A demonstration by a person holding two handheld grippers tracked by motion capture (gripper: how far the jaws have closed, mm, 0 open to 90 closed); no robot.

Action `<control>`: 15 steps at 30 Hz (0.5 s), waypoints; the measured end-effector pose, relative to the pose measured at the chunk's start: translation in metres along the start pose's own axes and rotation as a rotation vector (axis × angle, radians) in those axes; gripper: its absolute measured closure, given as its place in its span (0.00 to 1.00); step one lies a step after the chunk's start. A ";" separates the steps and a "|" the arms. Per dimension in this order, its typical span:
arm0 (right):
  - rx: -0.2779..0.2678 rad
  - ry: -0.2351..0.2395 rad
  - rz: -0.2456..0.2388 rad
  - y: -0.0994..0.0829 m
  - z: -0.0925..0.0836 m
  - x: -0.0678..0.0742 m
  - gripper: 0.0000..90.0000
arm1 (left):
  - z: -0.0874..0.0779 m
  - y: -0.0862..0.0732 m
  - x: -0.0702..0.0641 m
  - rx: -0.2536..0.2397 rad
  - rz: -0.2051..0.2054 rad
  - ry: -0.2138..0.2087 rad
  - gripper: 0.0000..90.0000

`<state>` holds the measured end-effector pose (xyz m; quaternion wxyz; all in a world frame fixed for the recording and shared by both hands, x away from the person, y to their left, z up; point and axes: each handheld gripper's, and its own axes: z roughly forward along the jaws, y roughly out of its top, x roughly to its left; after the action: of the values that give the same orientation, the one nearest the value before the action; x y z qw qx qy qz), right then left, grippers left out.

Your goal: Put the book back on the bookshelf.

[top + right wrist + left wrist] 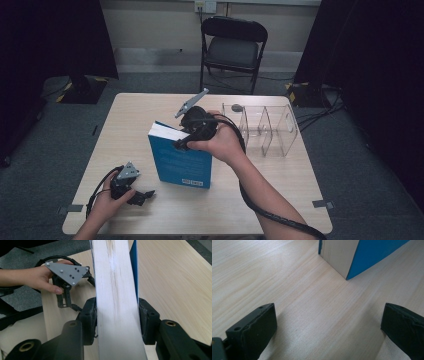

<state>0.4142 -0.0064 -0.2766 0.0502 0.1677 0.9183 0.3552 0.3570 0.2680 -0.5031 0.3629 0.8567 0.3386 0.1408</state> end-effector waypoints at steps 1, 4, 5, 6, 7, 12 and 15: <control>0.005 0.000 0.004 0.000 -0.001 0.000 0.63 | 0.000 0.000 0.000 0.000 0.000 0.000 0.00; 0.005 0.000 -0.011 -0.001 -0.001 -0.001 0.62 | 0.000 0.000 0.000 0.000 0.001 0.000 0.00; 0.001 -0.001 -0.015 -0.002 -0.001 -0.001 0.62 | 0.000 0.000 0.000 0.000 0.000 0.000 0.00; 0.004 0.000 -0.012 -0.002 -0.002 -0.001 0.62 | 0.000 0.000 0.000 0.000 0.000 0.000 0.00; 0.003 0.005 -0.016 -0.004 -0.002 -0.001 0.62 | 0.000 0.000 0.000 0.000 0.000 0.000 0.00; -0.001 0.029 0.000 -0.013 -0.003 -0.007 0.62 | -0.001 0.000 0.000 0.009 0.001 0.000 0.00; -0.002 0.021 -0.012 -0.015 -0.004 -0.006 0.62 | -0.001 0.000 0.000 0.009 0.001 0.000 0.00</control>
<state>0.4147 -0.0212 -0.2835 0.0429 0.1583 0.9195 0.3573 0.3570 0.2682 -0.5024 0.3590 0.8585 0.3386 0.1395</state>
